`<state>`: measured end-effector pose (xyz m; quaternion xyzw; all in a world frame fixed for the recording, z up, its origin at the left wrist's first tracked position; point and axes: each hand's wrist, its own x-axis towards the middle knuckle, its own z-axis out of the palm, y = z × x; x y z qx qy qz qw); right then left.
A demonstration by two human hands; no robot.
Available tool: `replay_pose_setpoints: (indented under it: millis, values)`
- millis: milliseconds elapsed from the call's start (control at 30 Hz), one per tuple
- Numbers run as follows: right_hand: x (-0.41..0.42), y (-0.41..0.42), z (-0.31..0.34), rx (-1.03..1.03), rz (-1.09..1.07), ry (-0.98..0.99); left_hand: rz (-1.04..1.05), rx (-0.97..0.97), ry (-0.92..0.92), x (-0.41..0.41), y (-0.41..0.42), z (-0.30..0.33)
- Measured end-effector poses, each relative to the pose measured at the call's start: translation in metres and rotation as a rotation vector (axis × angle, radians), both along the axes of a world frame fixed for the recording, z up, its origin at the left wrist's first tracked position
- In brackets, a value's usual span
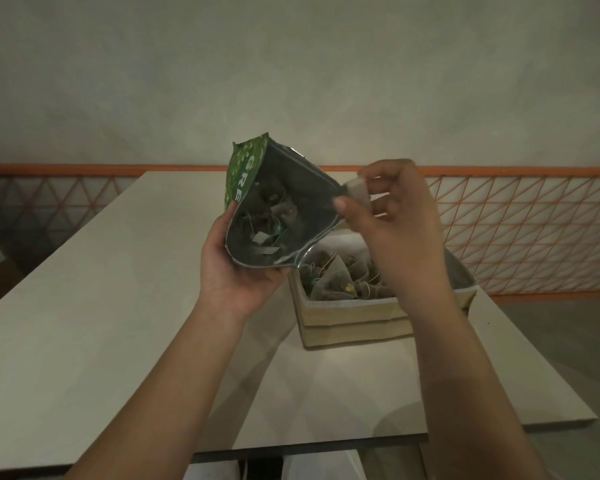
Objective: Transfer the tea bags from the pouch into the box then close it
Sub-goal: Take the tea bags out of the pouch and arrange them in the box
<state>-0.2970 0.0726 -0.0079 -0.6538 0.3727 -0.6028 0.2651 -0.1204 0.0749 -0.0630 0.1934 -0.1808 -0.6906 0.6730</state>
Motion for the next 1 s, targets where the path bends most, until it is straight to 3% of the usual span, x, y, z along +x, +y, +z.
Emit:
replay_pose_setpoints:
  millis: [100,233,433,500,567,667,867,1000]
  values:
    - [-0.017,-0.006,-0.01,0.01,-0.111,0.009,0.018,0.007,0.005,-0.001,0.0,-0.002]
    - [-0.034,-0.022,-0.037,0.049,-0.264,0.241,0.013,0.002,0.009,-0.003,0.001,-0.002]
    - [-0.036,-0.027,-0.061,0.292,-0.195,0.475,0.006,-0.003,0.034,-0.005,0.001,-0.001]
    - [-0.03,-0.024,-0.061,0.232,-0.208,0.535,0.007,0.0,0.028,-0.005,0.001,-0.001]
    - [-0.018,-0.016,-0.054,0.105,-0.248,0.424,-0.005,0.011,0.018,-0.005,0.003,0.0]
    - [0.004,-0.007,-0.036,0.089,-0.114,0.187,-0.008,0.043,-0.006,-0.005,0.002,-0.002]
    - [0.034,-0.03,-0.02,-0.082,-0.01,0.169,-0.03,0.021,0.004,-0.001,0.003,-0.003]
    - [0.047,-0.023,-0.018,-0.269,-0.028,0.073,-0.031,-0.129,-0.001,0.005,0.005,0.007]
